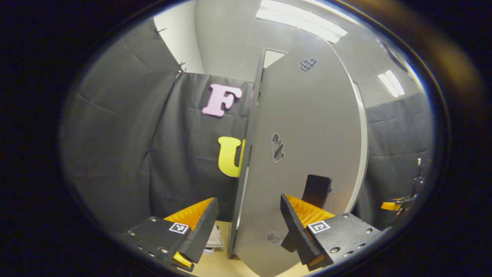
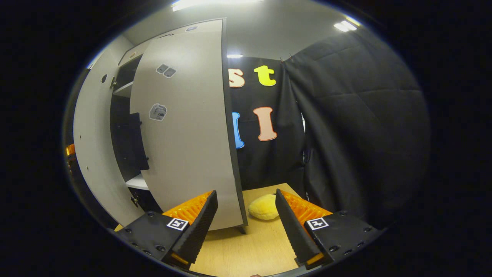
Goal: Grab one shoe with the right hand and put it into the shoe cabinet, grab the other shoe with the left hand and put it into the shoe cabinet; then close the right door with the right hand and the left door with the left hand.
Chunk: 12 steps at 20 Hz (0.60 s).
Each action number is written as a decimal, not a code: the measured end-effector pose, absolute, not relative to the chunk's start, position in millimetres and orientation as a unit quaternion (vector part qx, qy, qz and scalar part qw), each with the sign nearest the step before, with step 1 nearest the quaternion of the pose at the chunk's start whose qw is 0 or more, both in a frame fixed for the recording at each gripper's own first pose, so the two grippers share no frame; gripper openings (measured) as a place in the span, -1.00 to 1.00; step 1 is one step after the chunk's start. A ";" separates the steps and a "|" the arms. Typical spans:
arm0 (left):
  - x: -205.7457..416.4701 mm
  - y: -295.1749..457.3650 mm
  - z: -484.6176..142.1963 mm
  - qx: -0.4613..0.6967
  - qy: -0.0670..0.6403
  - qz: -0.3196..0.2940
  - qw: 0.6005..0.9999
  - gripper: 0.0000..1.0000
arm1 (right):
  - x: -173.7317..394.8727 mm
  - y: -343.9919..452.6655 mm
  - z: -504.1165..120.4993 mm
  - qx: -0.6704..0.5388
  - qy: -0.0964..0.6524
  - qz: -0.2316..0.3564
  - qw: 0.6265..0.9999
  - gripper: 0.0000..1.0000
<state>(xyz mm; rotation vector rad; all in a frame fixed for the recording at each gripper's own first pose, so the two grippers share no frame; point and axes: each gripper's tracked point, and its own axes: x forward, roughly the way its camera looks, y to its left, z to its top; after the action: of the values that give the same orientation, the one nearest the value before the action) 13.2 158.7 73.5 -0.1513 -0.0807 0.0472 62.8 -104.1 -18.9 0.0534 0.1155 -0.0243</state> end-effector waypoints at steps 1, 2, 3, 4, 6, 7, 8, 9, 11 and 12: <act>17.1 151.2 72.6 -0.075 -0.038 0.020 0.996 0.91 | 62.6 -103.1 -21.6 0.025 0.059 -0.015 0.998 0.92; 19.1 142.2 71.9 -0.073 -0.035 0.014 0.997 0.92 | 63.5 -101.1 -24.3 0.028 0.062 -0.017 0.998 0.92; 24.6 133.1 70.8 -0.071 -0.031 0.009 0.997 0.92 | 65.5 -99.6 -26.6 0.032 0.065 -0.018 0.997 0.86; 32.4 123.3 69.0 -0.069 -0.027 0.003 0.997 0.88 | 66.7 -99.8 -27.7 0.036 0.067 -0.019 0.997 0.94; 50.9 101.2 65.6 -0.069 -0.032 -0.015 0.997 0.80 | 69.1 -104.5 -28.5 0.044 0.072 -0.022 0.996 0.96; 53.9 92.1 64.5 -0.074 -0.035 -0.018 0.997 0.76 | 72.3 -106.4 -28.1 0.046 0.073 -0.023 0.996 0.96; 56.8 85.8 63.8 -0.078 -0.036 -0.017 0.996 0.76 | 71.7 -107.7 -25.9 0.046 0.072 -0.024 0.996 0.96; 57.2 82.1 62.1 -0.079 -0.037 -0.016 0.996 0.76 | 68.6 -107.7 -24.1 0.045 0.071 -0.026 0.996 0.96; 55.7 77.7 58.5 -0.075 -0.039 -0.015 0.996 0.77 | 64.6 -106.0 -20.5 0.043 0.069 -0.029 0.996 0.96; 52.7 77.7 56.7 -0.071 -0.040 -0.012 0.997 0.77 | 63.8 -105.4 -18.1 0.045 0.065 -0.030 0.996 0.96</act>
<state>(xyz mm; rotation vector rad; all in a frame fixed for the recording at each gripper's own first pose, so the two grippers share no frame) 52.7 77.7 56.7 -0.1430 -0.0798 -0.0242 63.8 -105.4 -18.1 0.0897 0.1299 -0.0592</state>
